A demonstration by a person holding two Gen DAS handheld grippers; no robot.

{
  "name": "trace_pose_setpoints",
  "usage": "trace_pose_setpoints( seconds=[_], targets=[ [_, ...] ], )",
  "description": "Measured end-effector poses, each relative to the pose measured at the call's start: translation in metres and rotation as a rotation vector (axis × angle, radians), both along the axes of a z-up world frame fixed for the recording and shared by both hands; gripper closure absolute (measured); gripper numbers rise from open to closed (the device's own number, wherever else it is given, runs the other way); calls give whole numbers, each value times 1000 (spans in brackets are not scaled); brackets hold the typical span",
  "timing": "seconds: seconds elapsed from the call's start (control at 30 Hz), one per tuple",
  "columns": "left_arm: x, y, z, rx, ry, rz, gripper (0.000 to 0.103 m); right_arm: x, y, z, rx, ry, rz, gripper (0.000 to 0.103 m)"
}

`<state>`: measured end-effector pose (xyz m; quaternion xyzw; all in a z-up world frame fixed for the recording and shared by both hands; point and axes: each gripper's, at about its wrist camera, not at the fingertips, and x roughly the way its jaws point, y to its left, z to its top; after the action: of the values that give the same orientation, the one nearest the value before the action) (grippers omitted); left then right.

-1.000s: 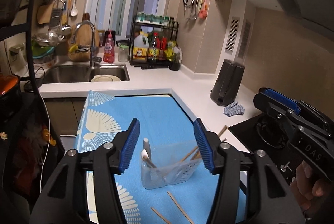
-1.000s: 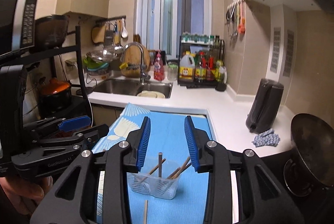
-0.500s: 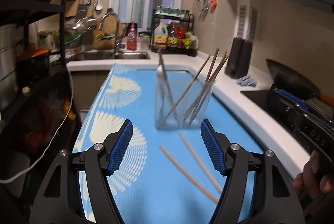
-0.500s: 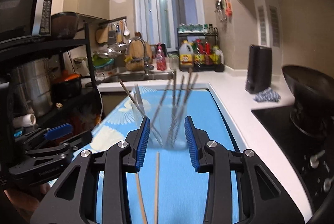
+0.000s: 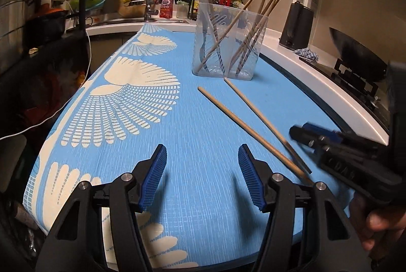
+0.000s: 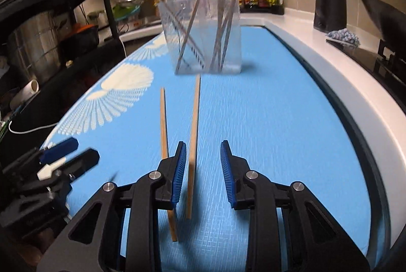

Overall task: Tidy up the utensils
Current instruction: 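Move both open tools back toward the remaining chopsticks on the cloth, then grasp one wooden chopstick with the left tool while the right tool grasps another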

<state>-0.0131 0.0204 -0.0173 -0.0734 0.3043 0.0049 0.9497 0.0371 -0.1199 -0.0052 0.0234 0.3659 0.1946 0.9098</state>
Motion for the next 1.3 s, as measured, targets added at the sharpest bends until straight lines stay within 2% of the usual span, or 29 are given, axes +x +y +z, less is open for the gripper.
trace_pose_setpoints(
  seconds=[0.13,0.27,0.5,0.6,0.7,0.8,0.87,0.97,1.13,1.2,1.27,1.3],
  targets=[
    [4,-8,0,-26,5,-38,45,-2,4,-9,-13,29,27,78],
    [22,-15,-3,-71,42,-60,45,-3,4,-15,-24,58,50,96],
    [57,-40,-10,-74,152,-71,45,-10,-9,-12,-18,56,9,97],
    [66,-53,-14,-37,194,-83,46,-13,-14,-12,-31,53,-1,97],
    [71,-64,-20,46,223,-82,50,-15,-19,-13,-33,61,-13,97],
    [66,-60,-19,87,222,-87,67,-17,-23,-16,-34,74,-14,97],
    [64,-48,-18,106,228,-62,89,-17,-22,-16,-32,74,-16,97],
    [63,-22,-16,94,229,-37,92,-17,-20,-16,-26,78,-17,96],
    [60,10,-16,68,223,-87,91,-16,-18,-17,-20,72,-27,93],
    [54,20,-17,64,214,-85,84,-17,-17,-17,-20,71,-28,90],
    [48,24,-17,49,199,-78,69,-19,-16,-17,-23,66,-27,89],
    [43,25,-17,42,192,-73,68,-20,-16,-17,-25,64,-29,88]
  ],
)
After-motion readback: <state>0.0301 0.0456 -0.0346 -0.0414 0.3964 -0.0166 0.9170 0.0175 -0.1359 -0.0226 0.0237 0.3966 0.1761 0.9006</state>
